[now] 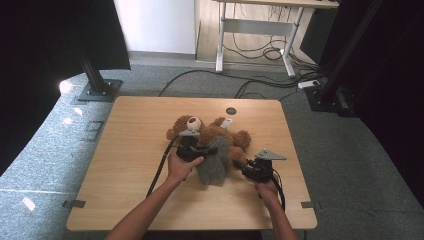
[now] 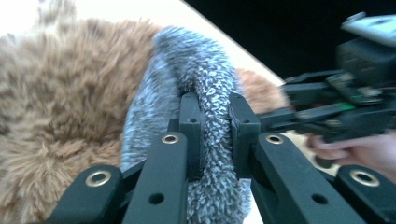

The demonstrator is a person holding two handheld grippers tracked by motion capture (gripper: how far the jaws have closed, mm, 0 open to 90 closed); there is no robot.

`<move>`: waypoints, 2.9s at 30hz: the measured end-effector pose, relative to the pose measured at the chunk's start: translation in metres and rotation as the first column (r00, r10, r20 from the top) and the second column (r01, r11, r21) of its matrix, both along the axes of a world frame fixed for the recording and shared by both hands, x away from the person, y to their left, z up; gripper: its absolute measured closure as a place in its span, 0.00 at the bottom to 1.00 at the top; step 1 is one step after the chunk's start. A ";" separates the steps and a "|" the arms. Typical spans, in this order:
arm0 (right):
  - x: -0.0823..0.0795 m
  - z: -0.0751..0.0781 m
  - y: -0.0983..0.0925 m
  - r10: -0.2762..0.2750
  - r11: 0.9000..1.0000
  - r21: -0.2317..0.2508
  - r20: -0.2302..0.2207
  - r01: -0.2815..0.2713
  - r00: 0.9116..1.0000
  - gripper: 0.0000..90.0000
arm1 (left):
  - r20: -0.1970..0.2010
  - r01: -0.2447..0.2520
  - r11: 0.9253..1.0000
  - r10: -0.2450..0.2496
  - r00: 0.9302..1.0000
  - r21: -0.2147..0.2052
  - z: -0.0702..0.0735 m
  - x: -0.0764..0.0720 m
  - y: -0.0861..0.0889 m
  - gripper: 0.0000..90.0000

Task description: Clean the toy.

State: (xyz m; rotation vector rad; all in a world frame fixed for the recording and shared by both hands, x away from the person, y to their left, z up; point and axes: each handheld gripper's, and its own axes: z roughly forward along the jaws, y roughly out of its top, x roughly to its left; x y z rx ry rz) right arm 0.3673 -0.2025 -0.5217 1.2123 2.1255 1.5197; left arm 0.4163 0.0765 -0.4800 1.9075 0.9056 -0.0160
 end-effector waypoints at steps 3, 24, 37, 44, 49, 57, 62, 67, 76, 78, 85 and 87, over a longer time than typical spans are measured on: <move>0.000 0.000 0.000 0.010 1.000 -0.010 0.000 -0.010 1.000 0.75 | -0.007 -0.015 1.000 0.015 1.000 0.001 -0.007 0.002 0.006 0.87; -0.004 0.000 -0.001 0.064 0.998 -0.005 -0.017 -0.064 0.998 0.75 | -0.103 -0.211 0.976 0.216 0.971 0.060 -0.037 0.017 0.110 0.86; -0.006 0.014 -0.006 -0.027 1.000 0.013 0.014 0.027 1.000 0.41 | -0.068 -0.157 0.983 0.164 0.984 0.096 -0.042 0.007 0.095 0.86; 0.003 0.041 -0.011 -0.093 0.995 0.043 0.046 0.091 0.995 0.31 | -0.080 -0.149 0.984 0.157 0.984 0.096 -0.044 0.007 0.092 0.86; 0.023 0.056 0.007 -0.045 0.999 0.025 0.003 0.044 0.999 0.31 | -0.083 -0.150 0.984 0.158 0.984 0.093 -0.044 0.007 0.092 0.86; 0.046 0.039 0.052 -0.005 0.999 -0.052 -0.124 -0.002 0.992 0.32 | -0.095 -0.148 0.985 0.156 0.983 0.085 -0.044 0.007 0.093 0.86; 0.043 0.025 0.066 -0.024 0.988 -0.155 -0.112 0.006 0.993 0.51 | -0.101 -0.147 0.986 0.155 0.983 0.082 -0.046 0.006 0.095 0.86; 0.040 0.018 0.057 0.016 0.993 -0.112 -0.115 -0.029 0.993 0.69 | -0.109 -0.145 0.987 0.153 0.982 0.075 -0.047 0.004 0.095 0.86; 0.025 0.006 0.060 0.116 0.986 -0.109 -0.070 -0.123 0.991 0.80 | -0.082 -0.072 0.996 0.068 0.994 -0.048 -0.016 -0.013 0.096 0.86; 0.020 0.003 0.061 0.141 0.983 -0.108 -0.070 -0.148 0.988 0.81 | -0.063 -0.051 0.997 0.047 0.997 -0.065 -0.007 -0.017 0.090 0.86; 0.004 -0.003 0.063 0.219 0.966 -0.131 -0.059 -0.225 0.974 0.83 | 0.001 0.079 0.984 -0.080 0.997 -0.160 0.024 -0.027 0.058 0.86; 0.000 -0.005 0.060 0.242 0.962 -0.115 -0.059 -0.248 0.968 0.83 | 0.025 0.121 0.973 -0.118 0.993 -0.198 0.031 -0.029 0.048 0.86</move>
